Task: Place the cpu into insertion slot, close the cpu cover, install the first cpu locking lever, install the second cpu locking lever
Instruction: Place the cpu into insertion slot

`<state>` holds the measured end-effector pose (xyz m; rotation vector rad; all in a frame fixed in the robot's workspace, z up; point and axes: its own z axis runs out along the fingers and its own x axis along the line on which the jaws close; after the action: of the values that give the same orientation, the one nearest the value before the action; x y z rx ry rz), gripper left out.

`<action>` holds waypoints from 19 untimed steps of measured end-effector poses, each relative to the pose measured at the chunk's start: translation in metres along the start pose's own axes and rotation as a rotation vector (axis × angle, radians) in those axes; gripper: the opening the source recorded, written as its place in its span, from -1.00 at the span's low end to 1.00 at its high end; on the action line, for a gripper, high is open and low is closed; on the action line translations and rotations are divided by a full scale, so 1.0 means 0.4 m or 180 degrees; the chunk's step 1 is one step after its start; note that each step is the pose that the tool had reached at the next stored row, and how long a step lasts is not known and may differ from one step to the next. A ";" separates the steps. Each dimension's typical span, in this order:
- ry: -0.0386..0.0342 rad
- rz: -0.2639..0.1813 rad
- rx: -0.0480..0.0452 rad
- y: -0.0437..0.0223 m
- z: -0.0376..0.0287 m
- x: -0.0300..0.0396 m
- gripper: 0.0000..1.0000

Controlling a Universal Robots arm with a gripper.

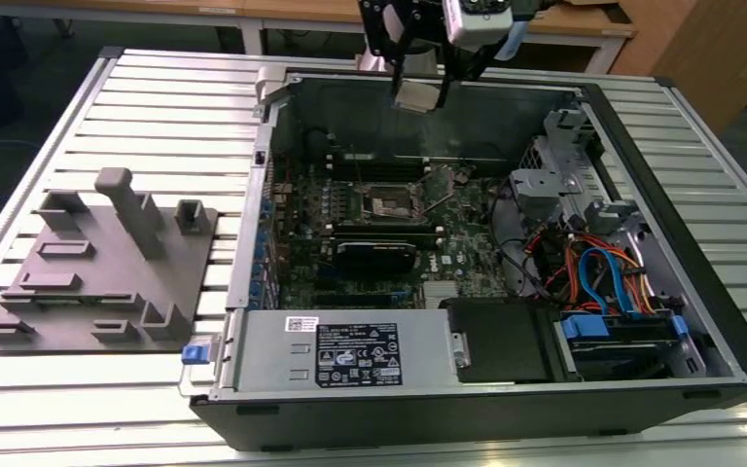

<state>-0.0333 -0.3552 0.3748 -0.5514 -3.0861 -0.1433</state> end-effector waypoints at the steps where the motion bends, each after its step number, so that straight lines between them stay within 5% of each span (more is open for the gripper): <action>1: -0.0003 0.0035 -0.0001 0.000 0.000 0.000 0.08; 10: -0.0006 0.0065 -0.0001 0.000 0.000 0.000 0.08; 19: -0.0051 0.0563 -0.0010 0.000 0.003 0.000 0.08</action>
<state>-0.0333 -0.3551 0.3737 -0.8250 -3.0330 -0.1433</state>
